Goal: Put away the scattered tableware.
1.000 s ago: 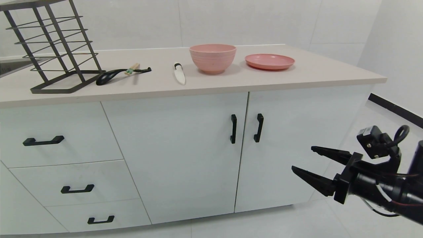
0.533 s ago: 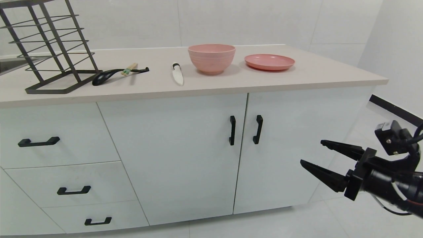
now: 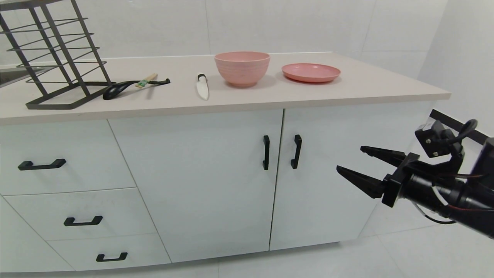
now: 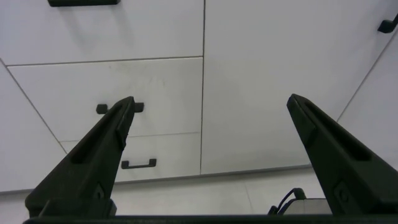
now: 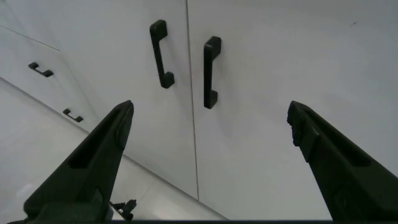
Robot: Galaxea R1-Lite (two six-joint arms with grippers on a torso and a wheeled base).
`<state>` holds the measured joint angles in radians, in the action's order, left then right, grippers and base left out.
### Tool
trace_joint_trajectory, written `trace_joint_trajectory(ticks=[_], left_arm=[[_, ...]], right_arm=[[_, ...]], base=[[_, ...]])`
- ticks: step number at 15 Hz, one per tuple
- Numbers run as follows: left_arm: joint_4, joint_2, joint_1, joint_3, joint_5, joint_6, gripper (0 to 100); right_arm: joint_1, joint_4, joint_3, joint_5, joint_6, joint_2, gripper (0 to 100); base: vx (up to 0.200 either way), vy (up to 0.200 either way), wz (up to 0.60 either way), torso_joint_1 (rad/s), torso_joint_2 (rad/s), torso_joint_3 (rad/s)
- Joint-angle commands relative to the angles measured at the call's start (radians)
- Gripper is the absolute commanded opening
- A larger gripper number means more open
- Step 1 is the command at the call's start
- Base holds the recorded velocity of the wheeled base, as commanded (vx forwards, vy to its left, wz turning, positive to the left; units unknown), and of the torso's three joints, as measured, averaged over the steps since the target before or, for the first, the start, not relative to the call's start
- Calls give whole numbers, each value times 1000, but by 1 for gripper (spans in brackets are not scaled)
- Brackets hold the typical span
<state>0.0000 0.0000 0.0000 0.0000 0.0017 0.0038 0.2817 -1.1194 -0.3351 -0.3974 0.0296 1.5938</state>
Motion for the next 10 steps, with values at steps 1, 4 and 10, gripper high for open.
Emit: trace_joint_trajectory(ticks=[1,4,10], left_arm=[[-3,2,0,0,-8,2,100],[-2,2,0,0,-12,5,100],[-2,2,0,0,-19,8,100]], right_arm=[[8,-4,1,0,1,26,100],[22,-5,7,-1,1,18,100],[34,-7,-1,0,1,34,100]], base=[[0,0,0,0,0,0],[-67,0,0,-1,1,1],[-67,0,0,1,2,-1]])
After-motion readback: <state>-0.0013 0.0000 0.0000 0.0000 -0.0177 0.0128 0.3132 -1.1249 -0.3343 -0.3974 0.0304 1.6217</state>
